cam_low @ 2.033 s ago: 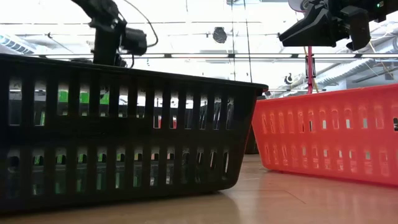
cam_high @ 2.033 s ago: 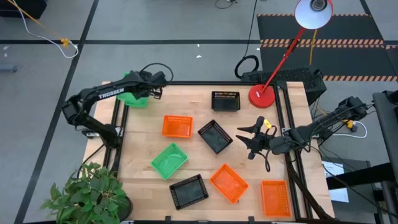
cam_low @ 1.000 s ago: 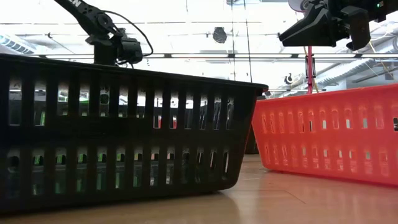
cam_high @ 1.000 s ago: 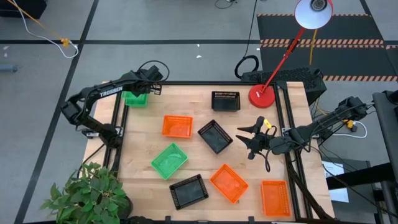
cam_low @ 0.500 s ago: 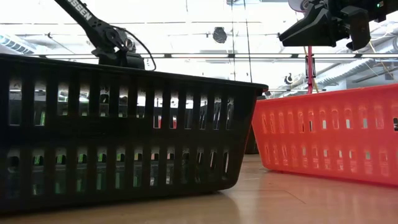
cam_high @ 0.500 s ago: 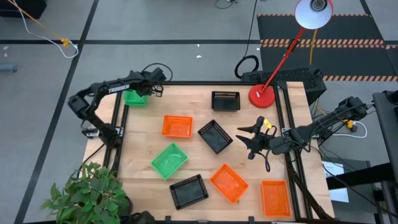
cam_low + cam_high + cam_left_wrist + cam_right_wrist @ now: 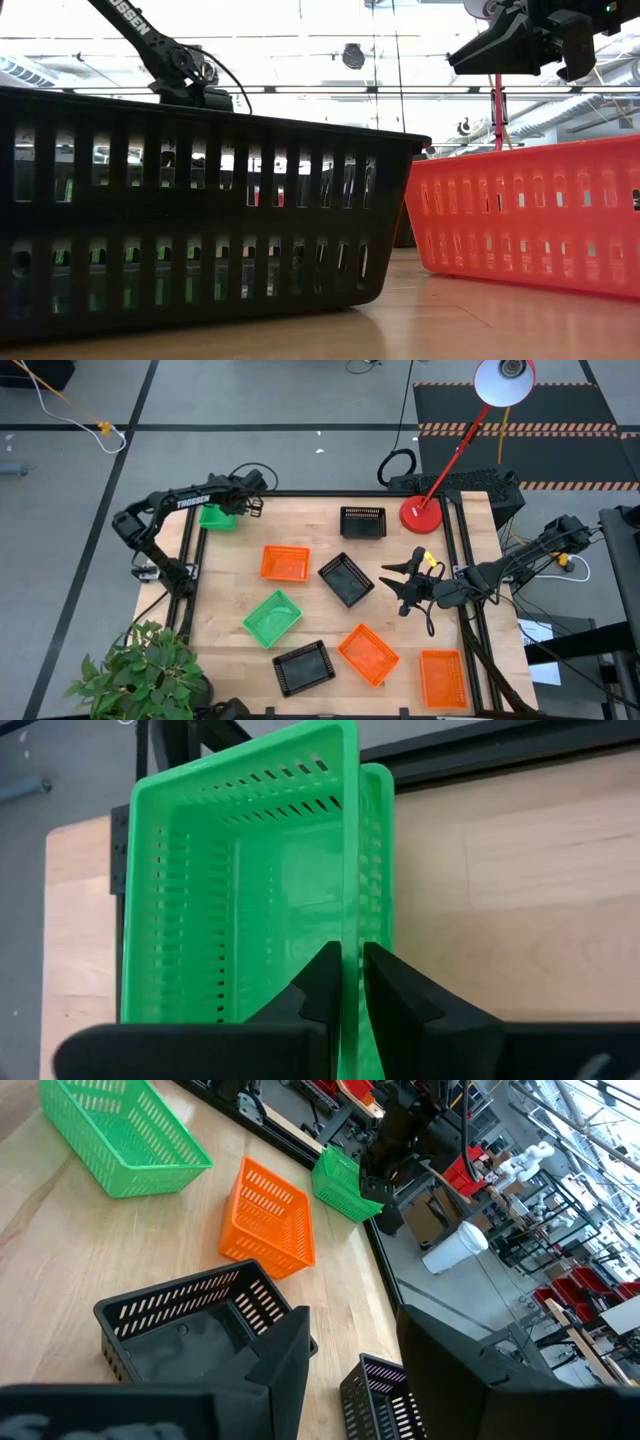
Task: Stack baskets by color
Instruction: Stack the right green bin on top of the top left green bin, then stack the middle black bin on top of the top black bin
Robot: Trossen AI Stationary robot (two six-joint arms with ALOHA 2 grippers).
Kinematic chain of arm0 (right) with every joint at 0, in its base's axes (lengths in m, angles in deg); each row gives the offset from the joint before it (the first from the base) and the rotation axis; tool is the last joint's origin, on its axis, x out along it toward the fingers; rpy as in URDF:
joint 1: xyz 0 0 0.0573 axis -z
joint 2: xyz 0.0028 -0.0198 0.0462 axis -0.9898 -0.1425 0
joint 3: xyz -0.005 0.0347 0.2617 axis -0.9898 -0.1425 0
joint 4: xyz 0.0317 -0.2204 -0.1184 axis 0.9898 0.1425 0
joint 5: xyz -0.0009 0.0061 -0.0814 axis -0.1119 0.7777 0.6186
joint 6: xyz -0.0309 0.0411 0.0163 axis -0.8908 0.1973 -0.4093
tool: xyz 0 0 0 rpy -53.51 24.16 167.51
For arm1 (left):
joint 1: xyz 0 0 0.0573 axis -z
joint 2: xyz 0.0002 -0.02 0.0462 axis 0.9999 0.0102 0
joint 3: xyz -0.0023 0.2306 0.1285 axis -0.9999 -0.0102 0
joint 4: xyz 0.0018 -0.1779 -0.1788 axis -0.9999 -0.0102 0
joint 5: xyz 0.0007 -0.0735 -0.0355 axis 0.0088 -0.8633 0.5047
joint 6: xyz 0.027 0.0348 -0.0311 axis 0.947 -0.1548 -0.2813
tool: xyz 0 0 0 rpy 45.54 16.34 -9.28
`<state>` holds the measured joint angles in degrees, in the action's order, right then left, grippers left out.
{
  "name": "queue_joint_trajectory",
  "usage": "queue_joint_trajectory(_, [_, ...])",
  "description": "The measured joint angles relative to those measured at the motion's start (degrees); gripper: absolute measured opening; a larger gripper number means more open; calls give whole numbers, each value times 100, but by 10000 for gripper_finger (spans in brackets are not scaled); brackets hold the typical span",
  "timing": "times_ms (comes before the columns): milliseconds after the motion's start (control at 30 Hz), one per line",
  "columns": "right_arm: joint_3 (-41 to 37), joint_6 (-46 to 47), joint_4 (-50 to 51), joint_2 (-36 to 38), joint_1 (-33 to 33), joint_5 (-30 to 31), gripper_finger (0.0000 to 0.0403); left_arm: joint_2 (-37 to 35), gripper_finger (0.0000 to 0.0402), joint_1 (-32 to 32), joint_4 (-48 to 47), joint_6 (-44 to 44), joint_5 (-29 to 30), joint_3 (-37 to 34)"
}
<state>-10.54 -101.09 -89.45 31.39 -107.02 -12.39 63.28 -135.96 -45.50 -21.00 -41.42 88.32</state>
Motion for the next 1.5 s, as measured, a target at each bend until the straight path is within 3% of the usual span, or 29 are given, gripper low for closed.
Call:
queue_joint_trajectory(100, [2,0,2,0,0,2,146,0,60,1,0,8,-91,0])
queue_joint_trajectory(400, [4,0,2,0,0,0,146,-106,157,12,-70,20,-148,0])
queue_joint_trajectory(667, [4,22,2,0,0,0,146,-1103,170,310,-39,242,-149,0])
queue_joint_trajectory(800, [4,276,3,-2,12,-299,146,-1661,170,956,-1,417,-147,0])
queue_joint_trajectory(967, [8,724,-12,-245,117,-758,146,-2015,170,2400,280,820,118,-18])
queue_joint_trajectory(1167, [226,1957,-247,-903,440,-1290,146,-2142,170,3802,1543,1391,319,-681])
queue_joint_trajectory(1500, [1756,2899,-3,-2762,807,-1628,146,-2604,170,4146,3148,2491,330,-1552])
